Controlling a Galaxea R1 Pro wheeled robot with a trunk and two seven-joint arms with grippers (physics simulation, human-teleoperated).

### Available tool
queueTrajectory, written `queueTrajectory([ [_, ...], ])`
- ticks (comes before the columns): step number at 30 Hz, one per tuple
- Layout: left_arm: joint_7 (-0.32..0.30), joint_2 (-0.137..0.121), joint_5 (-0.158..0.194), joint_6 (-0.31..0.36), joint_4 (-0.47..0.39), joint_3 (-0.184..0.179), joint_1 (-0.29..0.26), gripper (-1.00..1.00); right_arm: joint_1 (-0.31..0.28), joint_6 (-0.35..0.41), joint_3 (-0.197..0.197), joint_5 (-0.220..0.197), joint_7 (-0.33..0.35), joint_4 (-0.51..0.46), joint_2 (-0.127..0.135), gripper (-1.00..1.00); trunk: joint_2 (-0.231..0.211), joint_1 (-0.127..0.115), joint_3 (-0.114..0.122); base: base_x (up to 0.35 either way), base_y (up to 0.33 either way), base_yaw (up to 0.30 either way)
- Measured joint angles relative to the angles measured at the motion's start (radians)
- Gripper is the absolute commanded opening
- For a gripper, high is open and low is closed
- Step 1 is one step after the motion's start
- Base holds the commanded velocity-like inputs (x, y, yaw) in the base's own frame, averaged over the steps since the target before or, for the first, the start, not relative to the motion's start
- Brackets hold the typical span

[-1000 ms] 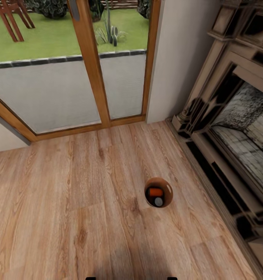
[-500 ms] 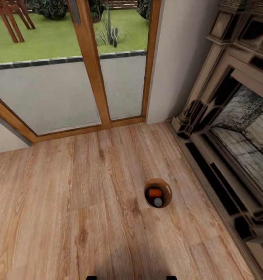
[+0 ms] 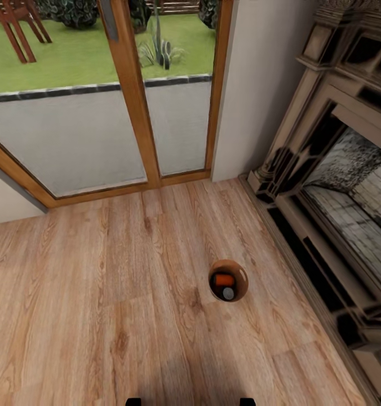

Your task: Put the three can of soda from the living room inside the tash can in the kitchen.

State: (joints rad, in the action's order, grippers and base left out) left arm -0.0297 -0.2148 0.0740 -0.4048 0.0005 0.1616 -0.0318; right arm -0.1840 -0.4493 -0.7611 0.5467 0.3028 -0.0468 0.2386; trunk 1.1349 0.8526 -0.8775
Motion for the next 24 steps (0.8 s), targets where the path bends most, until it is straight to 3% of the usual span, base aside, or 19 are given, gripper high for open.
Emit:
queueTrajectory([
  [6, -0.033, 0.001, 0.0, -0.014, 0.0, -0.004, 0.0, 1.0, 0.036, 0.0, 0.0, -0.002, -0.009, 0.047, -0.001, 1.0, -0.042, -0.023, 0.019, 0.0, 0.0, 0.0],
  [8, -0.054, 0.001, 0.0, -0.025, 0.0, -0.006, 0.0, 1.0, 0.053, 0.003, 0.0, 0.0, -0.076, 0.058, -0.004, 1.0, -0.056, -0.031, 0.025, 0.0, 0.0, 0.0],
  [12, -0.075, 0.001, 0.0, -0.052, 0.0, -0.007, 0.0, 1.0, 0.077, 0.005, 0.0, 0.001, -0.109, 0.07, -0.003, 1.0, -0.084, -0.046, 0.038, 0.0, 0.0, 0.0],
  [24, -0.164, 0.002, 0.006, -0.094, 0.001, -0.003, 0.0, 1.0, 0.162, 0.006, 0.0, 0.001, -0.138, 0.081, -0.003, 1.0, -0.168, -0.092, 0.075, 0.0, 0.0, 0.0],
])
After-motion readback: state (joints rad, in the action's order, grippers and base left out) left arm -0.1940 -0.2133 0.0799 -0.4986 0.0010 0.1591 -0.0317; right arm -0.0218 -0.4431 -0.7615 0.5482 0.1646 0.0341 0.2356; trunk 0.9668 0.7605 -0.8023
